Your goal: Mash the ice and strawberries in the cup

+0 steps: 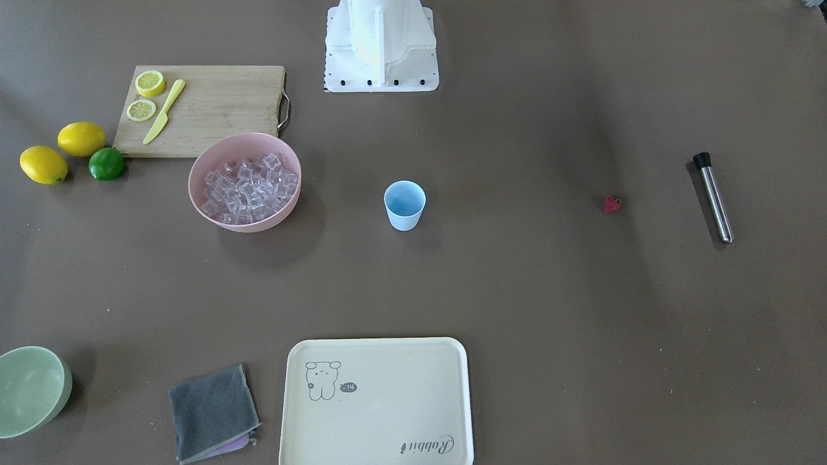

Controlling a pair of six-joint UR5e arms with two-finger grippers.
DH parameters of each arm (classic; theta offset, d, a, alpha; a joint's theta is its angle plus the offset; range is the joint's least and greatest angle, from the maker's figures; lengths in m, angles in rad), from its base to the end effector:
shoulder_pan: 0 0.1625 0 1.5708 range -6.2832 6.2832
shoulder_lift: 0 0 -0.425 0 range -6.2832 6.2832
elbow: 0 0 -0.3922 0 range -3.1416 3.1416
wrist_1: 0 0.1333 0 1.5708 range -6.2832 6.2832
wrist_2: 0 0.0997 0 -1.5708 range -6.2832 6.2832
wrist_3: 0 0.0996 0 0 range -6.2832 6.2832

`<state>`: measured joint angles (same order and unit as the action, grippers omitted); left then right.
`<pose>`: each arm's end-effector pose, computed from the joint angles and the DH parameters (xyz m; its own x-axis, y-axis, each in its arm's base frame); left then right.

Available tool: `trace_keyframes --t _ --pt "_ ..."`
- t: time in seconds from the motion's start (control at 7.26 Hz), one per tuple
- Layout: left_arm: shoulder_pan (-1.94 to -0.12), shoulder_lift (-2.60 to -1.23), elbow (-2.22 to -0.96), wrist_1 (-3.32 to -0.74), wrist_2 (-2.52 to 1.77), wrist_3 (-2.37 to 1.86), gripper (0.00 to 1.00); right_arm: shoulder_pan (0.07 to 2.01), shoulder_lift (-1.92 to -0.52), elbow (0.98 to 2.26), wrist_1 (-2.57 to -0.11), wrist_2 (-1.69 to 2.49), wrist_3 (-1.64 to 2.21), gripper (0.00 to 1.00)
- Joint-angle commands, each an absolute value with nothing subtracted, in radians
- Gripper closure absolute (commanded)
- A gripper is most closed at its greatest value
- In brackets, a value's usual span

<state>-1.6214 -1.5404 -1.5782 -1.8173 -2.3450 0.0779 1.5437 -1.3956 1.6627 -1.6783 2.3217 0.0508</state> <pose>-0.0885 -0.4883 0.6437 0.7236 0.1940 -0.6624 -0.0070 0.9617 0.2740 0.0501 -0.5639 0.5335 0.7283 -0.0779 0.6808 -0.0102 0.9922 0.1245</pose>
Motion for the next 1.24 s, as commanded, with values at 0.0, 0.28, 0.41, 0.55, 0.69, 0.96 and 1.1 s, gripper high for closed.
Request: trace_keyframes --t 0.0,0.28,0.41,0.55,0.69,0.96,1.1 --pt "-1.623 -1.537 -1.586 -1.819 -2.35 0.08 0.01 1.415 -1.387 1.79 -1.701 2.318 0.18 0.0" --pt "-1.623 -1.536 -1.588 -1.821 -2.35 0.083 0.01 1.236 -1.373 1.882 -1.701 2.309 0.428 0.0" --pt "-1.623 -1.536 -1.591 -1.821 -2.352 0.083 0.01 1.192 -1.373 1.937 -1.701 2.313 0.502 0.0" --pt "-1.623 -1.536 -1.591 -1.821 -2.352 0.081 0.01 1.131 -1.377 1.997 -1.698 2.307 0.608 0.0" --pt "-1.626 -1.534 -1.592 -1.821 -2.352 0.083 0.01 1.073 -1.373 2.038 -1.666 2.286 0.617 0.0" --pt "-1.628 -1.526 -1.592 -1.822 -2.352 0.086 0.01 0.926 -1.368 2.083 -1.637 2.153 0.633 0.01" --pt "-1.628 -1.525 -1.592 -1.822 -2.352 0.086 0.01 0.835 -1.326 2.073 -1.62 2.078 0.804 0.01"
